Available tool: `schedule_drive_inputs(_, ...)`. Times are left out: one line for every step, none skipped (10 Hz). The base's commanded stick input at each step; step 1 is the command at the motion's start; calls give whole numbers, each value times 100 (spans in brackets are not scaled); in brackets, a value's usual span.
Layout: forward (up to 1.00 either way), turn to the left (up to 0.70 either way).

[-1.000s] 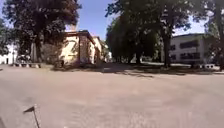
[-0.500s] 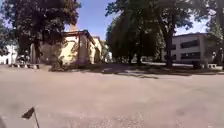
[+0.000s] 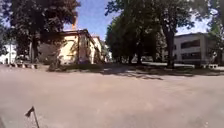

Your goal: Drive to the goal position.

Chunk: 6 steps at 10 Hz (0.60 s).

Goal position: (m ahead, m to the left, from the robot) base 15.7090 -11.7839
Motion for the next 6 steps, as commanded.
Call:
schedule_drive_inputs(70, -5)
schedule_drive_inputs(70, 0)
schedule_drive_inputs(70, 0)
schedule_drive_inputs(70, 0)
schedule_drive_inputs(70, 0)
schedule_drive_inputs(70, 0)
